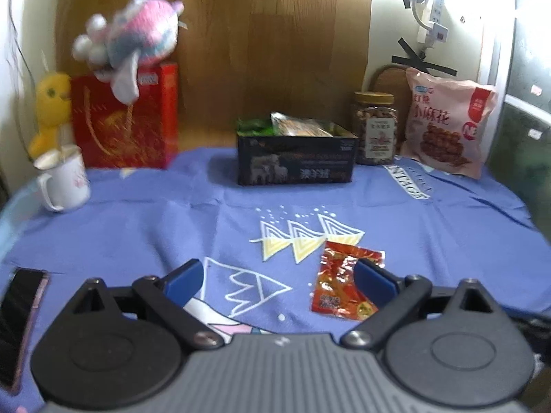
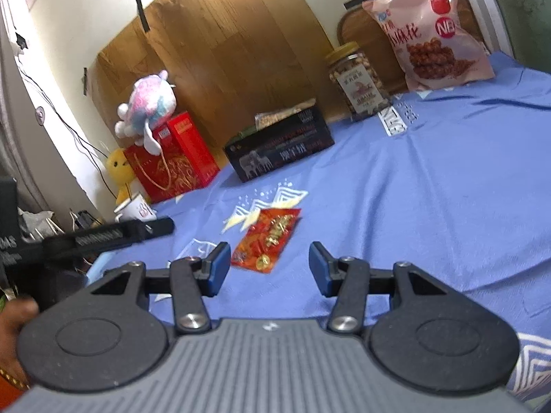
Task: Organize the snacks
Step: 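Lower the left gripper and close its fingers on the red-orange packet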
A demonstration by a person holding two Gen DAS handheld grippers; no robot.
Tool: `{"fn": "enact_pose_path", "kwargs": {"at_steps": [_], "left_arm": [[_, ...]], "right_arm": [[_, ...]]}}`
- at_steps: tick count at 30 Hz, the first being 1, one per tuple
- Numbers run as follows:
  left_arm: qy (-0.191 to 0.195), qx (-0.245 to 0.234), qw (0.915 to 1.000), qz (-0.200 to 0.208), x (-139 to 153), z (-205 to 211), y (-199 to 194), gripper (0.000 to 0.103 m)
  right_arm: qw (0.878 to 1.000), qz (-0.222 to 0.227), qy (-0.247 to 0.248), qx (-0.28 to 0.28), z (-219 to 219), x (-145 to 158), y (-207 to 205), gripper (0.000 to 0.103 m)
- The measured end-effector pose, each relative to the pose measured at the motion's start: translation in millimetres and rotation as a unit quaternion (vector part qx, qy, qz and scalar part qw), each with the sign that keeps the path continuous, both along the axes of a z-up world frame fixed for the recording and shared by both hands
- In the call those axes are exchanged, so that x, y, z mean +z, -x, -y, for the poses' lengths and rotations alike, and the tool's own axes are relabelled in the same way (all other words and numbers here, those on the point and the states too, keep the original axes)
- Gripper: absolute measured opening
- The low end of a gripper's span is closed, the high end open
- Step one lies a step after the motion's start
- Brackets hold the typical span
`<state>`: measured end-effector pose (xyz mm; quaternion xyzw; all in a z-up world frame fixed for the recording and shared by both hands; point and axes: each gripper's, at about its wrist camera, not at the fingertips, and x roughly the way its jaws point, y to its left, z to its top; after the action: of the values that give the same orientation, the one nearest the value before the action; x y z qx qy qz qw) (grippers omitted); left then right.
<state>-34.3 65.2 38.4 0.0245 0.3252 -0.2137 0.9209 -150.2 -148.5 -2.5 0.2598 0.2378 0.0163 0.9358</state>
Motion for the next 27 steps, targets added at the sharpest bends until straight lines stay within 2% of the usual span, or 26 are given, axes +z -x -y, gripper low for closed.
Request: {"fn": "enact_pose_path", "kwargs": {"at_steps": [1,3,5,9,12,15,20,21,22,25,27], "left_arm": [[0.012,-0.010,0.9997,-0.017,0,-3,-9,0.090],[0.035,-0.025,0.9975,-0.055,-5,-4,-27,0.078],[0.042,-0.038,0.9952,-0.080,-11,0,-42,0.074],[0.044,-0.079,0.9905,-0.104,-31,22,-58,0.069],[0.040,-0.087,0.9878,-0.123,-47,34,-71,0.067],[0.060,-0.097,0.9816,-0.153,-63,33,-82,0.067],[0.093,-0.118,0.9779,-0.145,-70,26,-74,0.065],[0.094,-0.126,0.9768,-0.145,-70,28,-71,0.060],[0.094,-0.132,0.9760,-0.146,-71,30,-67,0.057],[0.087,-0.128,0.9796,-0.128,-72,31,-55,0.057],[0.087,-0.126,0.9811,-0.119,-73,31,-50,0.053]], "right_arm": [[1.000,-0.004,-0.004,0.003,2,-2,-5,0.053],[1.000,-0.013,-0.011,0.009,5,-6,-15,0.052],[0.999,-0.025,-0.015,0.014,8,-10,-28,0.051],[0.997,-0.055,-0.042,0.041,15,-22,-58,0.045],[0.995,-0.070,-0.048,0.047,23,-29,-80,0.039],[0.995,-0.074,-0.051,0.040,36,-32,-100,0.040],[0.990,-0.069,-0.092,0.079,36,-45,-118,0.040],[0.988,-0.069,-0.106,0.092,33,-47,-119,0.039],[0.986,-0.068,-0.115,0.098,31,-49,-119,0.033],[0.985,-0.061,-0.132,0.094,31,-54,-110,0.031],[0.982,-0.057,-0.155,0.091,35,-57,-102,0.030]]}}
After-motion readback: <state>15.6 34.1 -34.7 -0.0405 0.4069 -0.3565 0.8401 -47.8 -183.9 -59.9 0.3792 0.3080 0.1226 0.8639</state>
